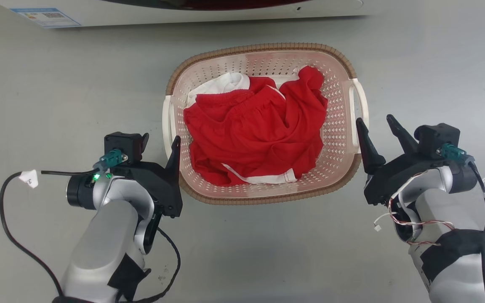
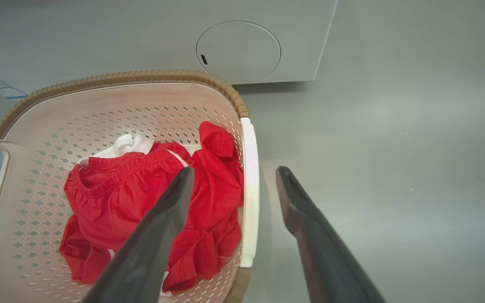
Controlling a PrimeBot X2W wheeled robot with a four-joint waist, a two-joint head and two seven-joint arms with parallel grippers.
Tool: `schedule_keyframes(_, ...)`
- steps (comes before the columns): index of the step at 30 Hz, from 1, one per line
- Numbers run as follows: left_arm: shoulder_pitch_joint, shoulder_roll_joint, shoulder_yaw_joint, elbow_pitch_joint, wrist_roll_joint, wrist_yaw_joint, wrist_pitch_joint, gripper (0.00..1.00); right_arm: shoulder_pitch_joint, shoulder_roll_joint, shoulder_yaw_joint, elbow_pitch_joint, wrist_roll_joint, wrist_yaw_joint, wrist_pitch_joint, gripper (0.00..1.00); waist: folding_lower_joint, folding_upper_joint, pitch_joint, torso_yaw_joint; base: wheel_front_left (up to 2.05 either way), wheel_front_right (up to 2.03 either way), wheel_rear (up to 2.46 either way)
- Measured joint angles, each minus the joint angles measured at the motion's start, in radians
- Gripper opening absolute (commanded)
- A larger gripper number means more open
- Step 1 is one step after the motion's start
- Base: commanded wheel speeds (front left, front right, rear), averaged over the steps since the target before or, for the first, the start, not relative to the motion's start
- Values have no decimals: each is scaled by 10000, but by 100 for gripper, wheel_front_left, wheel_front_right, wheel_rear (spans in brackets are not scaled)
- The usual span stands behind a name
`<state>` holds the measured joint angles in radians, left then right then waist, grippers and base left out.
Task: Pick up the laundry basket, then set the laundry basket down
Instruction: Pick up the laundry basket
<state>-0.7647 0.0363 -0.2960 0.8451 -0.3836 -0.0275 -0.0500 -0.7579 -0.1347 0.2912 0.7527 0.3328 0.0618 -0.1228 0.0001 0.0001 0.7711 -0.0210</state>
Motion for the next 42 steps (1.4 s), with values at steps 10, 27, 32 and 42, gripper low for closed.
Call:
schedule_keyframes(10,-1035,-46,-38,1026,-397,-232,483,100,-1020,150,59,1450,27,44,769,100,0,0,431,50,0,0,0)
schedule_keyframes(27,-2005,-54,-660,1902,-1143,-268,851,100,-2524,401,282,2922,130,226,1588,100,-1,0,1128,-40,0,0,0)
schedule_keyframes(32,-2156,-56,-805,2148,-1298,-257,882,100,-2738,454,318,3243,151,268,1639,100,0,0,1250,-74,0,0,0)
schedule_keyframes(42,-2402,-127,-1047,2485,-1645,-75,909,0,-2928,573,387,3674,313,393,1655,0,-3,-2,1336,-100,0,0,0)
